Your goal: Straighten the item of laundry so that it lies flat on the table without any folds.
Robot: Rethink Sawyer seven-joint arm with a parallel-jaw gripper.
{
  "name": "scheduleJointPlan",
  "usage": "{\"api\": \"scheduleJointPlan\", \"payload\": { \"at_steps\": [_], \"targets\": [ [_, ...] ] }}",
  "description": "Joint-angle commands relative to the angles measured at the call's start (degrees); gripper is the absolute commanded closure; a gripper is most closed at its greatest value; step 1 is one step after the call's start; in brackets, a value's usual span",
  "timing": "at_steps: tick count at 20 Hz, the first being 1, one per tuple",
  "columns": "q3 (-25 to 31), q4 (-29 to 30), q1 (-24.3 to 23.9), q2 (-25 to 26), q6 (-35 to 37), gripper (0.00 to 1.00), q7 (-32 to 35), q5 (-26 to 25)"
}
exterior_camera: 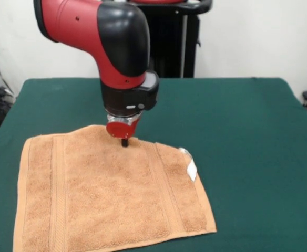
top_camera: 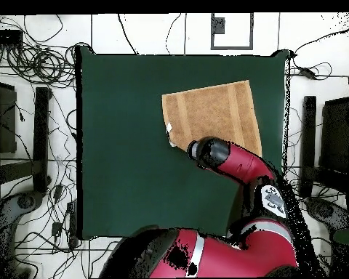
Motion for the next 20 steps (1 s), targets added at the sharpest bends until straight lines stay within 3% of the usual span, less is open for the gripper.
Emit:
{"api": "scheduleJointPlan", "payload": {
  "at_steps": [1,20],
  "targets": [
    [8.67,-7.4,1.17,7.96,-3.69,1.0,-1.88,0.26],
    [6.95,-10.8,2.25,6.78,9.64,1.0,-1.36,0.21]
  ]
}}
